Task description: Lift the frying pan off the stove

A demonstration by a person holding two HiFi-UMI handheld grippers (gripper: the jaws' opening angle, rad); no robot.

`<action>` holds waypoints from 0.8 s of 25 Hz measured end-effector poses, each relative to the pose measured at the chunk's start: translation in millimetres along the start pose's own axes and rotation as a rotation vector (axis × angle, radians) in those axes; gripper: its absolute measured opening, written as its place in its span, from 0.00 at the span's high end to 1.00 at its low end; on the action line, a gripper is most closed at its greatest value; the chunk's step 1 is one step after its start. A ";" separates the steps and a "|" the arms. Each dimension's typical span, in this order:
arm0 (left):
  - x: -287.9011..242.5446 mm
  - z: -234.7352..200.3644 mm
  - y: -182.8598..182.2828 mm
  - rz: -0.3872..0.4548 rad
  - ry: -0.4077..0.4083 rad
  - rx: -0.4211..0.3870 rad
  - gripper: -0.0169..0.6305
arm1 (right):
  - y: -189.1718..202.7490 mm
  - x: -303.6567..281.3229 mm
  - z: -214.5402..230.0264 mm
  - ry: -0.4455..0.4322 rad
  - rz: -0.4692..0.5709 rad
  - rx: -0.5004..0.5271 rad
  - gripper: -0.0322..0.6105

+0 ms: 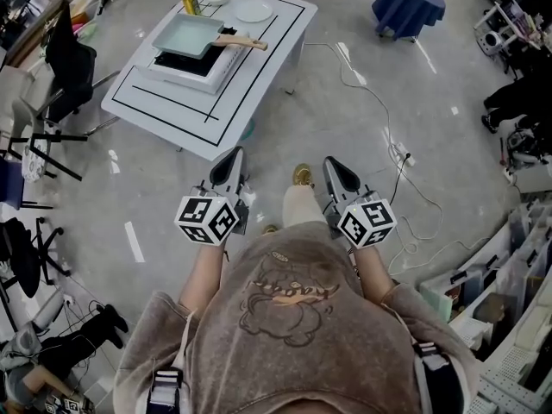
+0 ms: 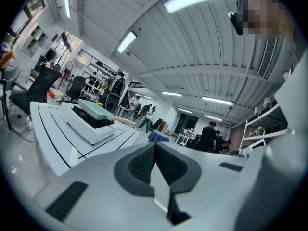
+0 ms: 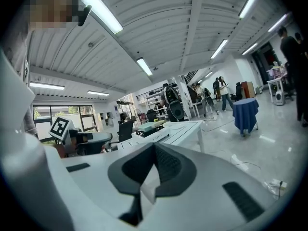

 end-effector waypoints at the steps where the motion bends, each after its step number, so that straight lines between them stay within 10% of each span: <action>1: -4.5 -2.3 -1.3 0.000 -0.002 0.000 0.96 | -0.9 -5.3 2.5 -0.003 -0.001 0.002 0.95; 20: -132.2 -31.7 -56.2 0.065 -0.079 0.017 0.96 | -57.6 -110.8 103.7 -0.077 -0.007 0.004 0.95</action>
Point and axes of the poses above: the fingertips, and each gripper's own axes: x backward along the fingers, z to its right, y out of its underside, the point moved 1 cm from there along x, backward along the fingers, and after that the axes turned 4 degrees about x, right-handed, at the moved point
